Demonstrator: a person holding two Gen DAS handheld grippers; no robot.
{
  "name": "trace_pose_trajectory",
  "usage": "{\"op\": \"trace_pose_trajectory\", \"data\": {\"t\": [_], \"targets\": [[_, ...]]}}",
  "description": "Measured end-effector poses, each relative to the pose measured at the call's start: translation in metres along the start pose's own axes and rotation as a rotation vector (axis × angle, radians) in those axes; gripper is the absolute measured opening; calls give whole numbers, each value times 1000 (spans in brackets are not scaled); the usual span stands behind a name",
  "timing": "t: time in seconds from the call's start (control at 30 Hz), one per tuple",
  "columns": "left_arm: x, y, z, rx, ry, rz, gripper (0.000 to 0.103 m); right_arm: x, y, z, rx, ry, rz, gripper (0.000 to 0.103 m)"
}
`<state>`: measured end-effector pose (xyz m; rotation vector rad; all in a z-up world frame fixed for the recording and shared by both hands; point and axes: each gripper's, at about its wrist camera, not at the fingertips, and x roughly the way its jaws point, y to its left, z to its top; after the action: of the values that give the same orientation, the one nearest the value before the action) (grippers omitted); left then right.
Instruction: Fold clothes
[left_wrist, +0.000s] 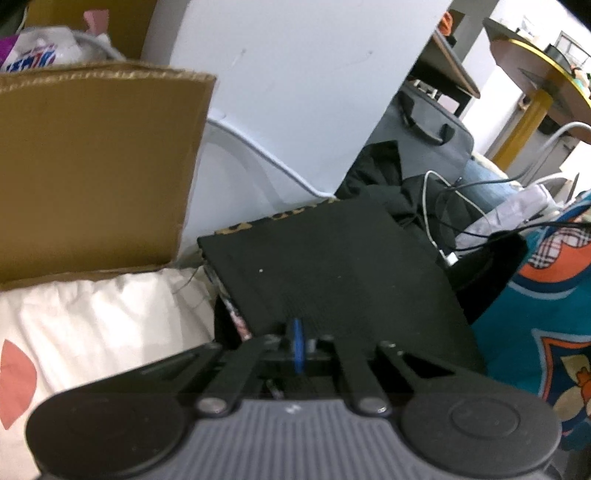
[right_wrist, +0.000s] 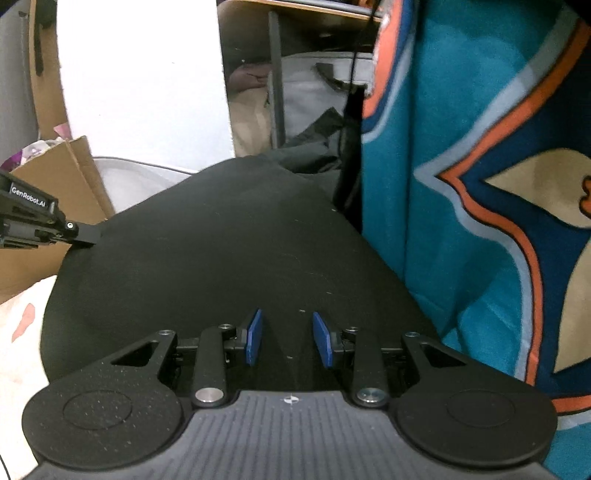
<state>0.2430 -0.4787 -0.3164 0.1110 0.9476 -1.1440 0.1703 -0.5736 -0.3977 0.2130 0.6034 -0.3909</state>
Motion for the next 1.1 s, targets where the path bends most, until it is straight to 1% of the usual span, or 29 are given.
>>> {"op": "trace_pose_trajectory", "data": {"t": [0.07,0.17,0.27,0.33,0.37,0.4,0.43,0.47,0.53,0.6,0.63,0.67,0.7,0.73,0.77,0.93,1.1], "targets": [[3,3,-1,-1,-2,3,3,0,-7,-4,4,8,-13,37],[2,1,-3,43,-14,5,3,-2,-17,-12,-9,5,-32,38],[-2,2,-5,65,-14,8,3,-2,-23,-19,-14,17,-57,38],[-6,2,-5,66,-17,20,2,-2,-28,-24,-11,32,-72,38],[-10,1,-5,82,-24,33,2,-3,-31,-26,-8,40,-79,37],[-16,-4,-5,127,-40,58,2,-4,-33,-28,-9,47,-85,37],[-23,-8,-5,166,-53,74,5,-5,-35,-28,-12,54,-90,37],[-29,-9,-3,183,-56,71,9,-6,-36,-28,-17,61,-93,37],[-38,-5,1,162,-42,65,10,-12,-35,-23,-33,59,-101,37],[-46,-6,3,159,-31,48,12,-21,-32,-18,-32,38,-89,37],[-49,-9,3,174,-33,40,18,-25,-30,-15,-30,28,-81,37],[-53,-12,1,190,-38,32,26,-29,-27,-13,-26,20,-70,37],[-57,-16,-1,207,-43,25,30,-31,-24,-11,-21,16,-57,37],[-60,-20,-3,217,-47,18,38,-34,-21,-10,-19,12,-43,38],[-61,-23,-6,217,-48,11,42,-36,-17,-9,-18,10,-28,38],[-58,-41,-31,233,-34,-33,43,-42,6,-9,-30,9,26,38],[-53,-48,-55,231,-31,-26,41,-34,21,-15,-43,47,49,38]]}}
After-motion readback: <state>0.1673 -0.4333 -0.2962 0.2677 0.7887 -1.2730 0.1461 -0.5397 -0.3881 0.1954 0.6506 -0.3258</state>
